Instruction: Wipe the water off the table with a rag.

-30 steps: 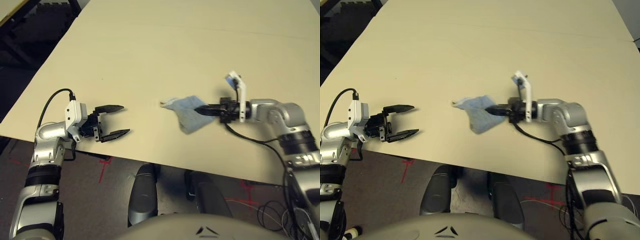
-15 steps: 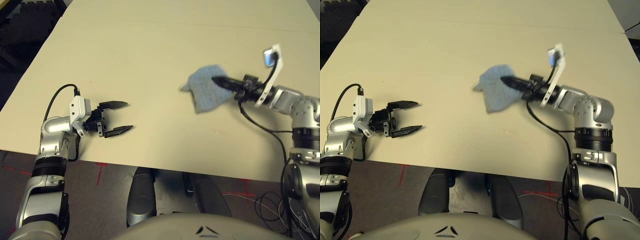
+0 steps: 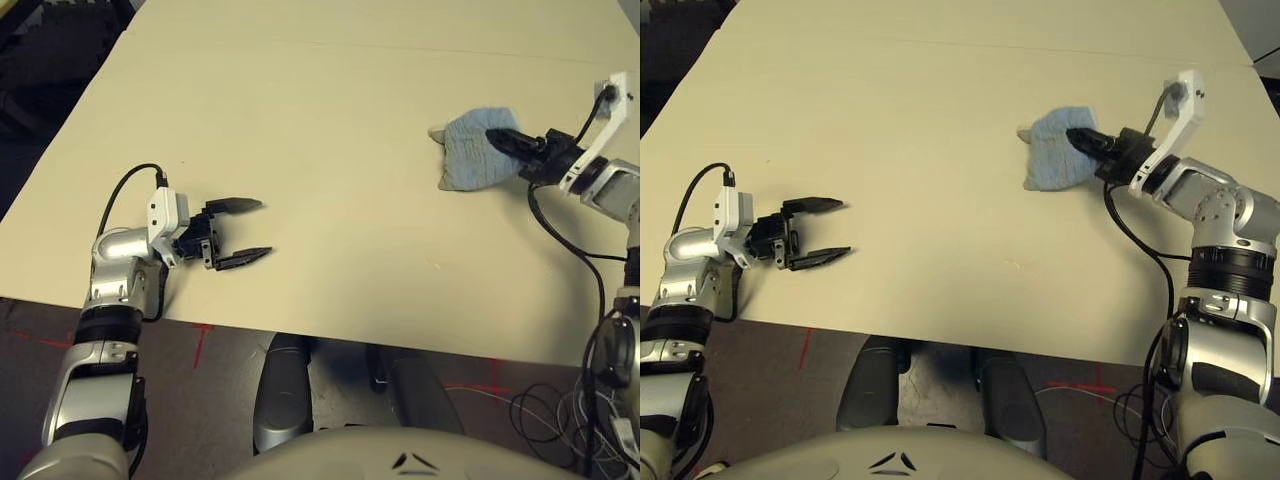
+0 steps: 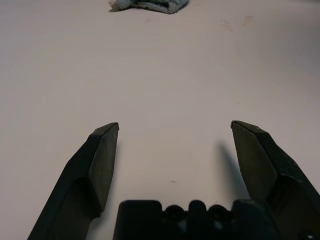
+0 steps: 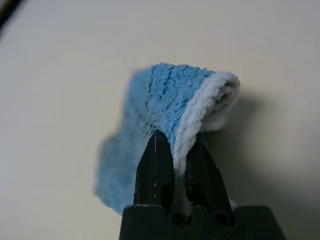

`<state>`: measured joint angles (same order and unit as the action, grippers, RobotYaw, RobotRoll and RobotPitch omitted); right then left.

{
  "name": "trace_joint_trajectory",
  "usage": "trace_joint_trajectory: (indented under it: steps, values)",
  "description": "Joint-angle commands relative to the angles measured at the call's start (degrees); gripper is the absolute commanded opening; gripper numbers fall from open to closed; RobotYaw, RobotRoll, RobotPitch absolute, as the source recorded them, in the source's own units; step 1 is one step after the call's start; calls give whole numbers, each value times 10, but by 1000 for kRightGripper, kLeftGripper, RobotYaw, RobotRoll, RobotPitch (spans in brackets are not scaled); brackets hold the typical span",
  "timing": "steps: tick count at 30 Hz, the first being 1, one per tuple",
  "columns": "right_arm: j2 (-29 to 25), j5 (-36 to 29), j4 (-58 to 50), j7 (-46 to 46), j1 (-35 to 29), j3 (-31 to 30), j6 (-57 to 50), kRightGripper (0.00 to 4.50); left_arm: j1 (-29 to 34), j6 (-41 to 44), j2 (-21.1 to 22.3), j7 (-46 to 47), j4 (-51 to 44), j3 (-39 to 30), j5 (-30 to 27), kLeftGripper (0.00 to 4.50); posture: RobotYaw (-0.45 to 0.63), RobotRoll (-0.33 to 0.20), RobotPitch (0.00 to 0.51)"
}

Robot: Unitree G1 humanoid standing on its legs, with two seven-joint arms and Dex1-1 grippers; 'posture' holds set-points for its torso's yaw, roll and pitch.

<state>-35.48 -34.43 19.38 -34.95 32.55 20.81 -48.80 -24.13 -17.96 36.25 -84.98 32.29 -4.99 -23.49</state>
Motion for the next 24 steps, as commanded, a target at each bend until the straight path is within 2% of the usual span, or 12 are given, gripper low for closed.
trace_joint_trajectory:
  steps: [1, 2, 3, 4, 8, 13, 17, 20, 24]
  values:
    - [0, 45, 15, 36, -24, -13, 29, 16, -1, -10, -6, -9, 10, 9, 12, 4500, 113, 0, 219]
    - [1, 60, 26, 48, -22, -18, 43, 16, -3, -11, -7, -9, 15, 9, 13, 4500, 112, 0, 218]
    - [1, 68, 36, 56, -19, -17, 55, 675, -5, -11, -9, -9, 17, 9, 13, 4500, 108, 0, 218]
    - [1, 66, 43, 55, -13, -12, 62, 897, -10, -8, -11, -5, 21, 8, 12, 4500, 107, 0, 218]
    - [-8, 48, 50, 30, 5, 18, 112, 2482, -30, 11, -20, 26, 31, -4, 8, 4500, 99, 0, 217]
    - [-25, 29, 57, -18, 5, 64, 199, 4372, -57, 60, -32, 118, 37, -35, -1, 4500, 93, 0, 219]
    - [-40, 36, 105, -16, 16, 93, 263, 4444, -88, 105, -49, 251, 47, -87, -10, 4500, 92, 0, 221]
    - [-51, 54, 145, -18, 23, 90, 314, 4444, -113, 125, -48, 343, 69, -124, -7, 4500, 100, 0, 224]
    - [-68, 83, 204, -36, 24, 76, 391, 4444, -125, 106, -34, 458, 109, -174, 6, 4500, 112, 0, 226]
